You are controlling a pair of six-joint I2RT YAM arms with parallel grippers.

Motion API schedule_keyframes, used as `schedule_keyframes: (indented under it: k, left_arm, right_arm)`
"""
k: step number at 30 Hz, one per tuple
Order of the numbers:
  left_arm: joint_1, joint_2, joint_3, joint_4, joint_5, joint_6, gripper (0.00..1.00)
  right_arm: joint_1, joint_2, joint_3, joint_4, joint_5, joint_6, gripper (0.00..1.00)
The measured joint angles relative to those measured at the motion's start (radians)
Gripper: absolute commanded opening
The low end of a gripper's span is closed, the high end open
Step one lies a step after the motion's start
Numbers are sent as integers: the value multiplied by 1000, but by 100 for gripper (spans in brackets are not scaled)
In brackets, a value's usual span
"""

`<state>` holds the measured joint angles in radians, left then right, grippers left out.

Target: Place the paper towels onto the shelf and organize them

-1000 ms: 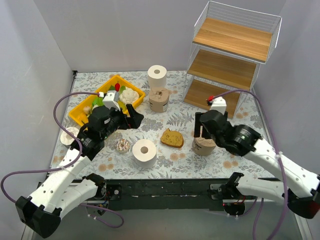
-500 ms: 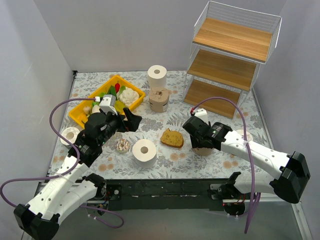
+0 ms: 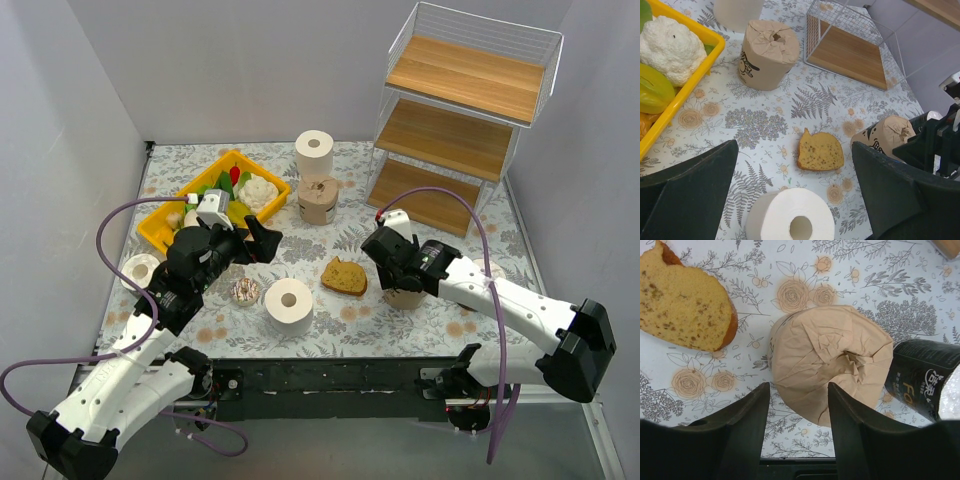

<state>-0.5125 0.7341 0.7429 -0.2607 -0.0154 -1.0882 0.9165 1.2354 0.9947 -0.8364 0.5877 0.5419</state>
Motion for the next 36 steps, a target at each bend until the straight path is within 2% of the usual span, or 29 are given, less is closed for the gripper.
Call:
schedule_keyframes:
  k: [10, 17, 29, 36]
  left_arm:
    - [0, 0, 0, 0, 0, 0, 98]
    - [0, 0, 0, 0, -1, 0, 98]
    - [0, 3, 0, 0, -4, 7, 98]
    - [0, 5, 0, 0, -13, 8, 98]
  right_arm:
    - [-24, 42, 13, 18, 52, -57, 66]
    - [-31, 61, -13, 80, 19, -78, 65]
    - [-31, 67, -19, 86, 7, -82, 65]
    - [-31, 67, -50, 100, 20, -87, 49]
